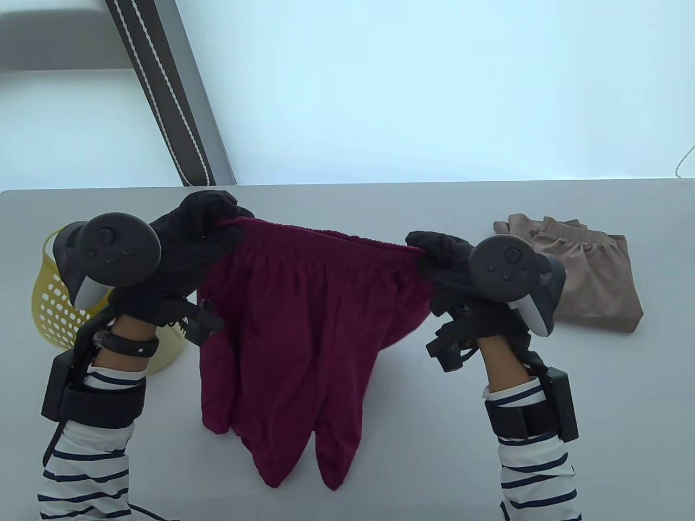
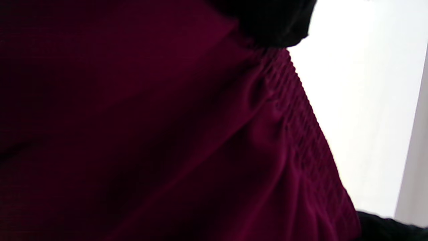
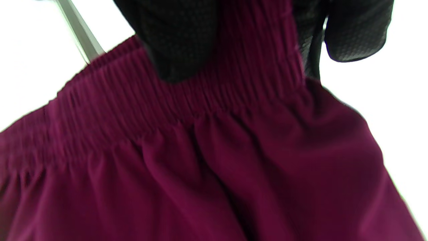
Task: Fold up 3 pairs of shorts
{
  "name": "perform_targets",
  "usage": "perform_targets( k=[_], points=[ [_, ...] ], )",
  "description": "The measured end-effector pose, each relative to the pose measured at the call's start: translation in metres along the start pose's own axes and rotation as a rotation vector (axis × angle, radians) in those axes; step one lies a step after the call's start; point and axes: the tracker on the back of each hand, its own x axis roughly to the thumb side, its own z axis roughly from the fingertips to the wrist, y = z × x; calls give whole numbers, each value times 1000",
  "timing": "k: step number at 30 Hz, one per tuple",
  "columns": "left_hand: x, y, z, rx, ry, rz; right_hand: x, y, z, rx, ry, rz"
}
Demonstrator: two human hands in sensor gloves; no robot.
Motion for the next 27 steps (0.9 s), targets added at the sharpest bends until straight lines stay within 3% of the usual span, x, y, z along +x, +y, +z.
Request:
perform_targets(
  k=[3,8,12,15,18,21,23,25,26,27],
  points=[
    [6,7,5,-134,-69,-4,26,-25,12,-80,-116,70],
    [31,31,18,-193,-210,-64,65,-70,38,-116,-329,236],
    [42,53,21,-263,-341,209,77,-113,44,13,-392,62],
    [40,52,10,-303,-337,284,71,-135,33,125,-401,-144],
    [35,33,-12,-366,-225,206,59,-127,7,180,-298,-13],
    [24,2,-39,-404,-48,-100,40,-98,-25,256,-119,180],
    [18,-26,-59,-421,57,-355,27,-66,-47,276,12,314],
    [14,-45,-72,-387,146,-548,25,-42,-58,202,83,488],
    [13,-51,-79,-302,187,-676,27,-31,-62,98,95,584],
    [15,-50,-84,-151,220,-824,33,-24,-61,-62,77,660]
  ],
)
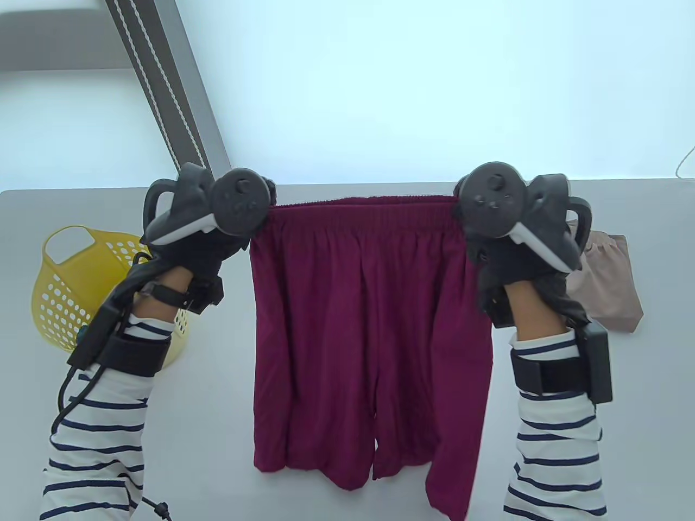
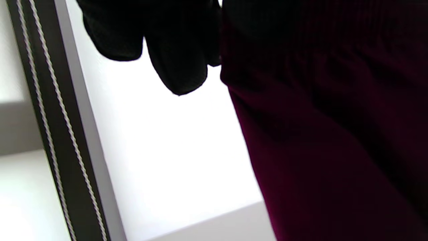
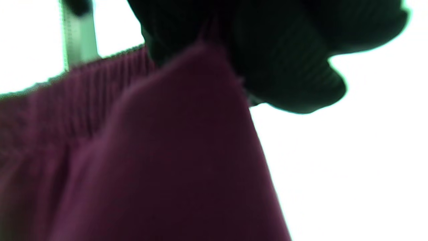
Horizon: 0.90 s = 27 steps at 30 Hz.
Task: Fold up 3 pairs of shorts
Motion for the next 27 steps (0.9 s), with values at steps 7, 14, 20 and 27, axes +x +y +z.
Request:
perform_targets(
  k=[7,14,20,27],
  points=[
    [-19,31,27,640,237,-104,23,-13,31,-609,-119,207],
    [-6,-31,84,539,-29,-317,12,52,84,-465,-387,234],
    [36,-139,149,140,-347,-358,1,154,147,-27,-531,166],
    [70,-234,189,-448,-557,-381,-12,252,186,867,-539,-80]
  ],
)
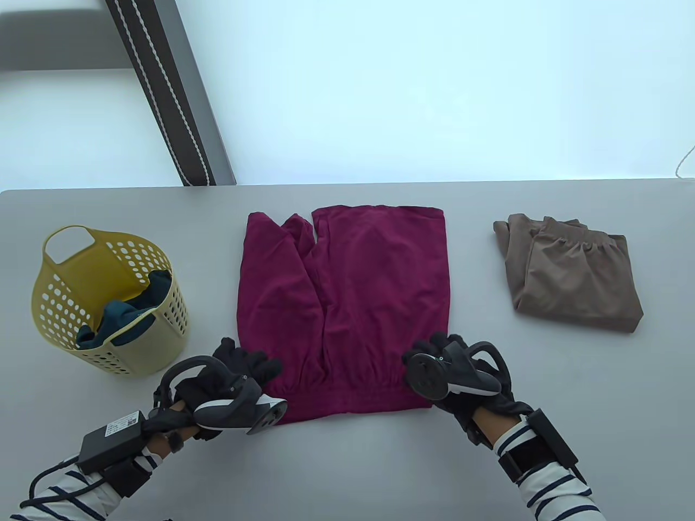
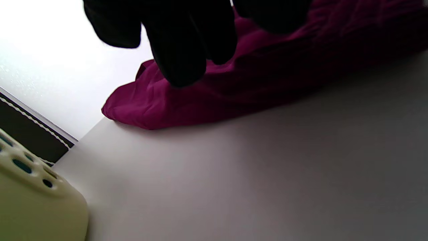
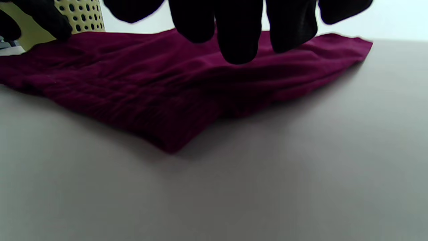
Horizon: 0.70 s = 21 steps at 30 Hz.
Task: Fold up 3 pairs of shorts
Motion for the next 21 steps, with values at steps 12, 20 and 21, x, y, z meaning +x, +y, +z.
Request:
perform_targets(
  k=[12,20,21],
  points=[
    [25,-8,27,-63,-182,-3,-4,-13,10,207,-12,-113],
    [-19,-8,-27,-121,230,41,-8,-61,-60,-46,324,-310],
    [-17,-12,-35,-184,233,76,-10,-59,-74,9,387,-340]
  ],
)
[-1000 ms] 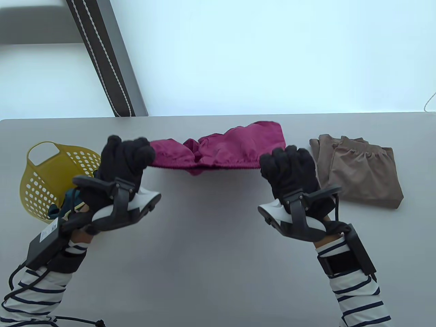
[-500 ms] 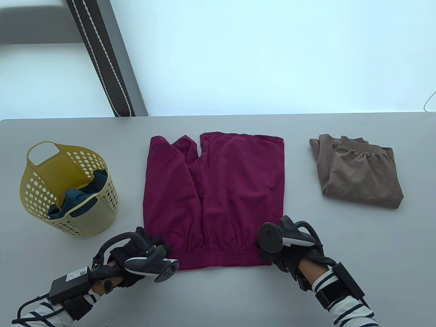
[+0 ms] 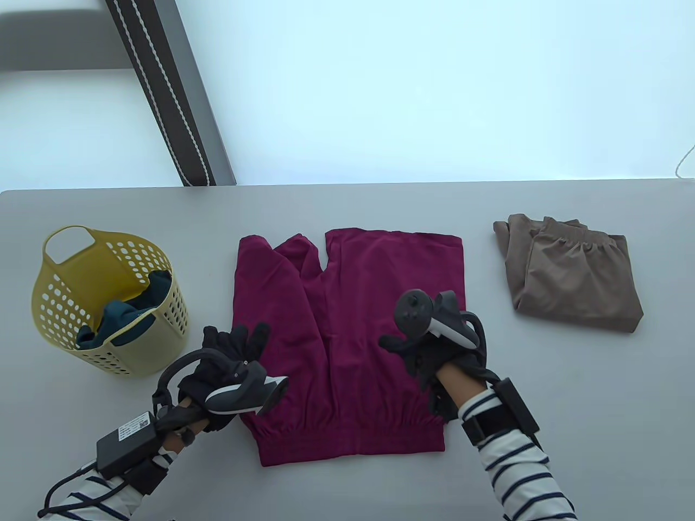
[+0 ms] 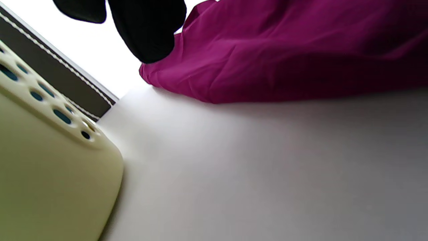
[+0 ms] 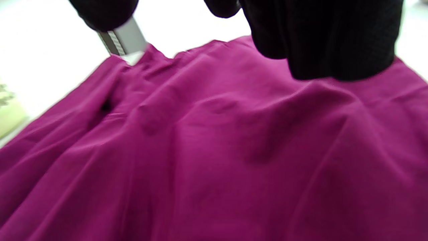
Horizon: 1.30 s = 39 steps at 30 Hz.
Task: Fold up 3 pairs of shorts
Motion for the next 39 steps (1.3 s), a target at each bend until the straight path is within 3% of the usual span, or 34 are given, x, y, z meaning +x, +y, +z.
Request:
perform_targets(
  k=[3,4,7,10,15,20,23,26,28,30,33,34,35,36,37,38,39],
  points=[
    [12,-5,-6,-133,-31,-7,3,12,-31,129,166,43],
    [18,-5,-3,-126,-58,-19,6,13,-37,73,215,122],
    [32,2,17,-40,-113,-116,6,15,-52,118,306,175],
    [49,10,44,-4,-254,-61,4,15,-61,121,359,164],
    [79,20,78,34,-519,-41,-4,29,-71,172,294,1],
    [96,27,89,34,-674,-33,-9,40,-71,108,198,68],
    [84,33,81,146,-556,-8,-11,38,-64,73,140,43],
    [60,40,60,281,-269,-41,-15,21,-45,-118,78,53],
    [47,41,39,252,-116,-109,-19,4,-27,-215,72,76],
    [41,35,14,107,-35,-167,-22,-9,-11,-258,103,128],
    [40,23,-12,-109,-28,-228,-25,-7,0,-128,150,242],
    [40,17,-19,-187,-39,-244,-26,2,-1,-7,162,283],
    [40,14,-21,-225,-47,-246,-27,6,-2,46,168,301],
    [39,13,-21,-214,-23,-256,-28,21,-8,165,159,331],
    [38,13,-19,-169,-26,-262,-27,28,-13,196,140,343],
    [36,14,-17,-159,-61,-263,-23,29,-16,106,181,437],
    [31,14,-13,-177,-88,-233,-21,31,-21,111,186,451]
  ],
)
